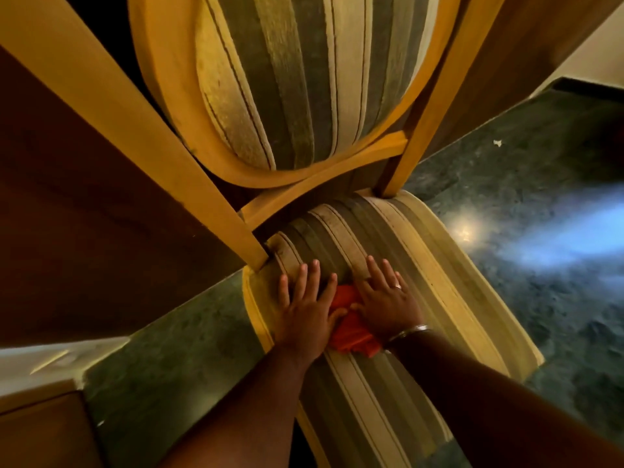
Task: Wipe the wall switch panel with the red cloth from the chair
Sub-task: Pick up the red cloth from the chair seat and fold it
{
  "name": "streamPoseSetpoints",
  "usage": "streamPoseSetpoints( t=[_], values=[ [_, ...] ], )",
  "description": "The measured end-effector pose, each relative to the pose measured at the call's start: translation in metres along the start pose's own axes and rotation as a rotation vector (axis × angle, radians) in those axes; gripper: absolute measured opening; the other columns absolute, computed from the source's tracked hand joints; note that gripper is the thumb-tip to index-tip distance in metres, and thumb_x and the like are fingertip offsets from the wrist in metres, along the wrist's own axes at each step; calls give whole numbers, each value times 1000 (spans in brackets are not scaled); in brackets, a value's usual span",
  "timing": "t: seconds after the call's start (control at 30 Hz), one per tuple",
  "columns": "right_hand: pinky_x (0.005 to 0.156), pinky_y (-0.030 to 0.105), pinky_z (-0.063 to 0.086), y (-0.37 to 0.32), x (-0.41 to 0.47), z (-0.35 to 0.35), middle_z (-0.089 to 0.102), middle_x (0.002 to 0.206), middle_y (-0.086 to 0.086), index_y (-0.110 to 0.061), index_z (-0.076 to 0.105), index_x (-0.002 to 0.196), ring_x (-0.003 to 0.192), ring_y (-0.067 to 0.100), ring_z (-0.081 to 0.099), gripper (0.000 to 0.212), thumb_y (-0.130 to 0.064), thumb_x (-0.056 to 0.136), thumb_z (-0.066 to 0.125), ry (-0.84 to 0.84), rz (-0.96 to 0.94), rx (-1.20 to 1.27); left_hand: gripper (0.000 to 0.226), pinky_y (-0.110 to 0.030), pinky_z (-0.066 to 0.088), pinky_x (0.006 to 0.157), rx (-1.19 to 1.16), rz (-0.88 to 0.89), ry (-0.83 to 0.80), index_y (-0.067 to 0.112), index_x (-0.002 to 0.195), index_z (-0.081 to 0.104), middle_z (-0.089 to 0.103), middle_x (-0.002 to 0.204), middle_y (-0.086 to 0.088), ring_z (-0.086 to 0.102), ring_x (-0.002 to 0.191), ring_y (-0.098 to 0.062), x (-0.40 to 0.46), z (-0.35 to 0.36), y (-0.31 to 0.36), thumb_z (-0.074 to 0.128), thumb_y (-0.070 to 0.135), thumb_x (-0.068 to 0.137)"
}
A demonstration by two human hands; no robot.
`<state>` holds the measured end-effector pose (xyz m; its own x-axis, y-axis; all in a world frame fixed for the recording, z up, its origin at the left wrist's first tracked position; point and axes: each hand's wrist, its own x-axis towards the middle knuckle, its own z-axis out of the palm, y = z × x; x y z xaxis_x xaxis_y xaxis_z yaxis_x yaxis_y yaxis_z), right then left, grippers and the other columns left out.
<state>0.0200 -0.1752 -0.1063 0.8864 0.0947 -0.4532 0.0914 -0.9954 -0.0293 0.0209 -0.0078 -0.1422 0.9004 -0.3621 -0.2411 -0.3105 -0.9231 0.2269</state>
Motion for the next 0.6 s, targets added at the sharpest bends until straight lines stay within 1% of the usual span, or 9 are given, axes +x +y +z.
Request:
streamPoseSetpoints(
  t=[0.1, 0.17, 0.2, 0.27, 0.33, 0.4, 0.47, 0.53, 0.6],
  values=[
    [114, 47, 15, -4, -17, -23, 2, 158, 9, -25, 29, 140, 143, 33, -1, 57, -46, 90, 45, -55, -2, 70, 41, -47, -14, 119, -191, 39, -42, 30, 131, 55, 11, 166, -1, -6, 152, -25, -9, -17, 5, 46, 50, 97],
    [107, 44, 33, -11, -34, -48, 29, 151, 5, -23, 41, 132, 139, 31, 23, 48, -38, 88, 53, -66, -42, 169, 32, -44, 7, 124, -373, 39, -94, 20, 121, 63, 26, 162, 1, 7, 153, -25, -20, -43, 4, 56, 39, 96],
    [99, 40, 42, -15, -44, -61, 46, 137, 3, -23, 48, 124, 128, 28, 41, 39, -35, 87, 54, -54, -52, 230, 31, -40, 20, 122, -454, 30, -133, 17, 121, 64, 36, 158, 0, 19, 151, -24, -27, -60, 2, 59, 35, 95],
    [81, 34, 50, -29, -64, -97, 59, 108, -2, -25, 54, 108, 100, 20, 58, 23, -30, 86, 58, -6, -56, 380, 33, -25, 38, 105, -527, 16, -136, 18, 126, 62, 57, 141, -1, 47, 135, -19, -42, -105, -7, 64, 27, 94],
    [72, 26, 47, -45, -83, -142, 61, 97, -4, -25, 58, 101, 88, 14, 60, 19, -26, 83, 63, 48, -100, 518, 33, -12, 40, 88, -535, 18, -49, 21, 125, 64, 68, 124, 2, 61, 116, -11, -58, -163, -21, 67, 20, 91],
    [68, 16, 42, -62, -102, -198, 61, 93, -9, -27, 59, 100, 84, 5, 57, 20, -24, 81, 66, 118, -184, 612, 32, -2, 38, 79, -557, 36, 39, 21, 120, 67, 73, 113, 5, 66, 103, -4, -78, -233, -38, 71, 18, 88],
    [70, 16, 45, -80, -119, -256, 62, 92, -9, -23, 63, 100, 83, 3, 58, 22, -21, 79, 70, 216, -308, 675, 30, -3, 45, 73, -579, 117, 100, 22, 115, 71, 75, 102, 7, 68, 89, 2, -98, -305, -54, 74, 21, 86],
    [73, 22, 49, -104, -137, -324, 66, 91, -5, -17, 67, 97, 83, 8, 61, 21, -18, 77, 74, 322, -460, 700, 28, -17, 52, 76, -503, 190, 204, 22, 113, 73, 78, 99, 2, 69, 85, -1, -124, -385, -67, 73, 26, 86],
    [74, 19, 46, -132, -155, -391, 69, 91, -3, -16, 68, 98, 84, 6, 61, 23, -18, 76, 75, 398, -572, 705, 30, -25, 52, 75, -440, 220, 338, 22, 112, 73, 78, 96, -3, 69, 84, -7, -155, -461, -77, 72, 33, 83]
  ],
)
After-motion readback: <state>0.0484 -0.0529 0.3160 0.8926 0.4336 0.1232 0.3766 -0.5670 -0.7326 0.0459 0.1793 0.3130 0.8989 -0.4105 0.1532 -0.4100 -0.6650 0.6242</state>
